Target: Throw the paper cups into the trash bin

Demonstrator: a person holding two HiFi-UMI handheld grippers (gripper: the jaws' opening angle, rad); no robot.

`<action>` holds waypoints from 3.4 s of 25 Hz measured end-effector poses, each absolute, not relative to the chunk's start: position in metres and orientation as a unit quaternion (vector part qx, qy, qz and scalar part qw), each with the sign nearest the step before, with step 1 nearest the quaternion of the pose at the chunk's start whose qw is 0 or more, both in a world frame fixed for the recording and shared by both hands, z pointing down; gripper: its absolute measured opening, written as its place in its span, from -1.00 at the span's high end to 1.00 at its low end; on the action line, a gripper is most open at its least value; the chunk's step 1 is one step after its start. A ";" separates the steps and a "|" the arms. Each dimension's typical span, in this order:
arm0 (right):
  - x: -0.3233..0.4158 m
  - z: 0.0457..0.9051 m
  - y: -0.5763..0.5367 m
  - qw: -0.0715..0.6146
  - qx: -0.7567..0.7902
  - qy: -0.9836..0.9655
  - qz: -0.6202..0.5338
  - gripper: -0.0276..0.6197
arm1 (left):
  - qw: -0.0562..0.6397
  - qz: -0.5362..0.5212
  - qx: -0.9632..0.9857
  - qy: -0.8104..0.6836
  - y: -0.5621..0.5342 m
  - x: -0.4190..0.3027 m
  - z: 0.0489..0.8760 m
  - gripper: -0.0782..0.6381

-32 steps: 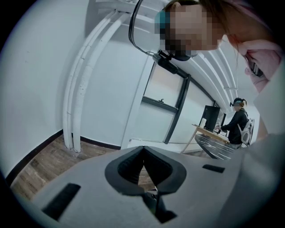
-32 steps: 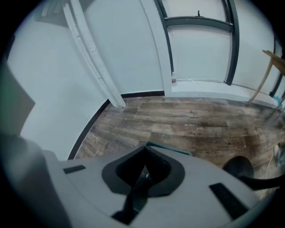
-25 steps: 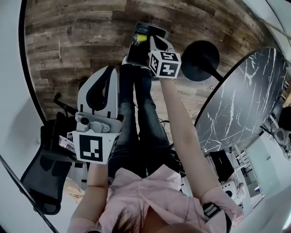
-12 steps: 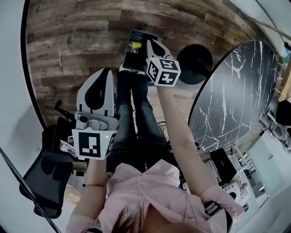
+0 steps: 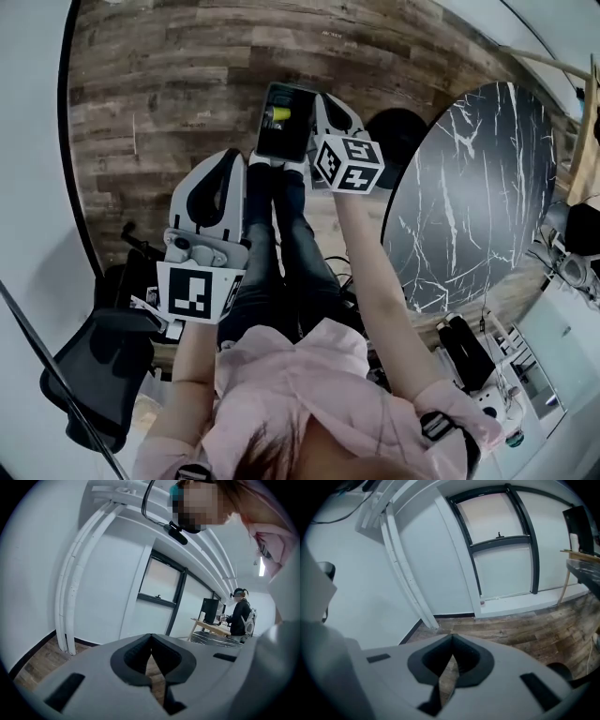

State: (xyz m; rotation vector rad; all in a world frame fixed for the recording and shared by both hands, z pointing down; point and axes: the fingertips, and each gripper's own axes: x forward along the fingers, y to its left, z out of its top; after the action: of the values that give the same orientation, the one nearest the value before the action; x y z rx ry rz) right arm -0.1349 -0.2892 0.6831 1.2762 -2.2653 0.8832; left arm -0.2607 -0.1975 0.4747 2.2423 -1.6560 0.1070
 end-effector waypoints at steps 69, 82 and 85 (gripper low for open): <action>-0.045 0.346 -0.139 0.000 0.459 -0.882 0.110 0.82 | 0.100 -0.030 0.870 -0.481 -0.118 -0.175 0.316 0.74; -0.053 0.345 -0.131 0.016 0.438 -0.895 0.084 0.82 | 0.107 -0.028 0.870 -0.480 -0.128 -0.168 0.320 0.74; -0.060 0.345 -0.129 0.024 0.428 -0.900 0.074 0.82 | 0.100 -0.020 0.877 -0.470 -0.129 -0.161 0.319 0.74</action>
State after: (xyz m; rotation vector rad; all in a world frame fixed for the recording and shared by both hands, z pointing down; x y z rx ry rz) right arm -0.0601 -0.1290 0.3446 1.3250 -2.7862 0.2304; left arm -0.1610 -0.1288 0.3192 2.5921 -1.3891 -0.0593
